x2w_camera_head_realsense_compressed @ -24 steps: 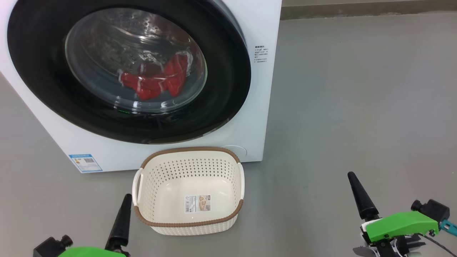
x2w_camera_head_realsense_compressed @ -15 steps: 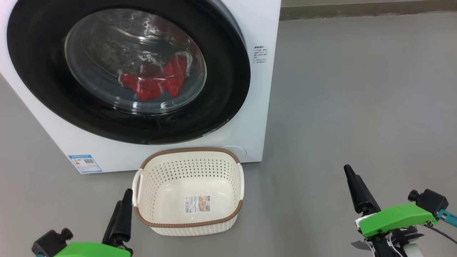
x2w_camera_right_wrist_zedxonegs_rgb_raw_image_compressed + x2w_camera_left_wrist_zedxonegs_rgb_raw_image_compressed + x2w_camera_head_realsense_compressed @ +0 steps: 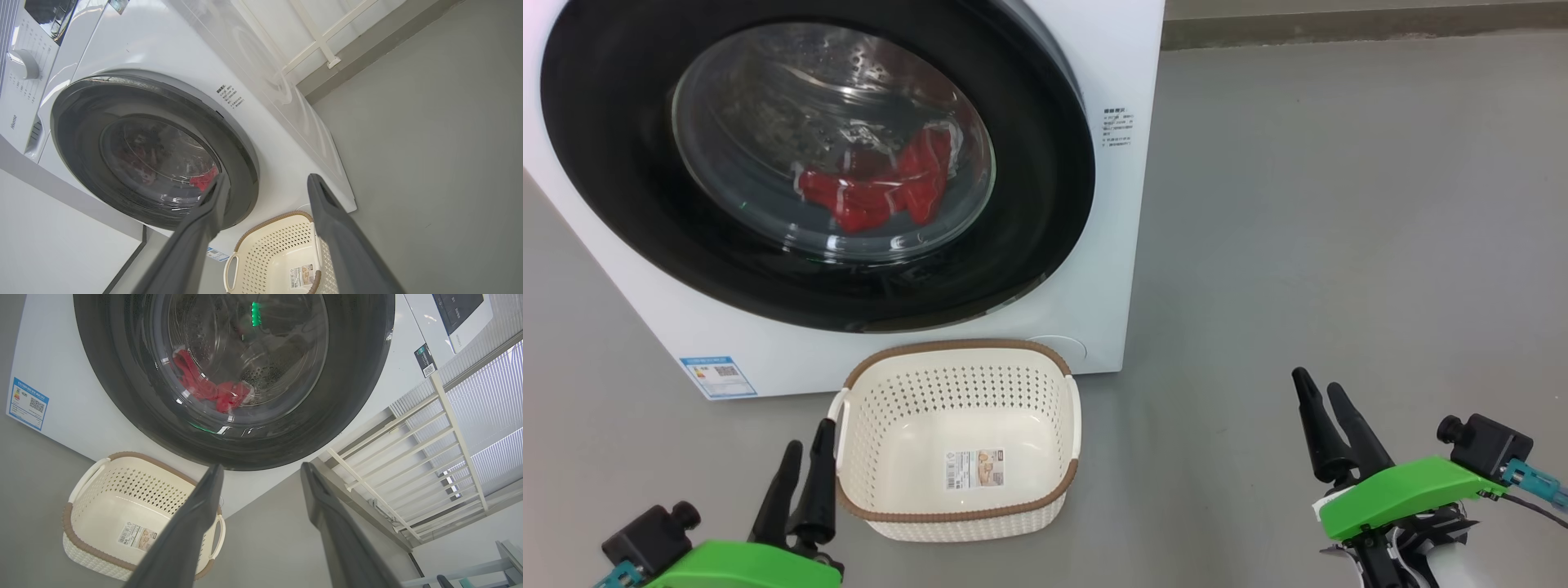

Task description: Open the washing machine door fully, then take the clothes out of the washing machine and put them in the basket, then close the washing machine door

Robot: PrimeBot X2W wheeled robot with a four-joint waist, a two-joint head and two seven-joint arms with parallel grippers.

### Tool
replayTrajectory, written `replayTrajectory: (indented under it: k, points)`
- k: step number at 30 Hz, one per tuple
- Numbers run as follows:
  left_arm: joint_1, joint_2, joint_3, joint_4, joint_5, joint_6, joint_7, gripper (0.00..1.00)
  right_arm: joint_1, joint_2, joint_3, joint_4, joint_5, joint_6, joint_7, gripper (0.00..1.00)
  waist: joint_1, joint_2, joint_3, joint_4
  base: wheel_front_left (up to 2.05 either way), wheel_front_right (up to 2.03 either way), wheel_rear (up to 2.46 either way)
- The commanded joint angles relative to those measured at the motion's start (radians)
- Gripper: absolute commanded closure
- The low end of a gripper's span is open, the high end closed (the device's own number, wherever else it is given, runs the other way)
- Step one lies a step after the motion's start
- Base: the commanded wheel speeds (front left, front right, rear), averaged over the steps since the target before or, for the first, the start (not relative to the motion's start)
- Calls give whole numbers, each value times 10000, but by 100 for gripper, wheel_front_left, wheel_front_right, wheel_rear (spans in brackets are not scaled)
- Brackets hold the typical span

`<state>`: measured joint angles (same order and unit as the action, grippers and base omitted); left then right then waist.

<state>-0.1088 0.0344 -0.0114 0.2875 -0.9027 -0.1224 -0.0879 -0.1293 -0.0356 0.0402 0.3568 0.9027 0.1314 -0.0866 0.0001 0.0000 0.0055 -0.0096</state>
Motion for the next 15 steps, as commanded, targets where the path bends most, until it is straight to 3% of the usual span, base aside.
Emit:
replayTrajectory:
  k: [1, 15]
  points:
    - [-475, 104, 126, -306, 340, -4, -122, 0, -493, -101, 151, -227, -351, -4, -147, 0, -1, 0, 3, 0, 0, 0, 0]
    - [-779, 104, 62, -366, 1883, 27, -538, 0, -853, -95, 435, -102, -2111, -5, -560, 0, -1, 0, 76, -30, 0, 0, 0]
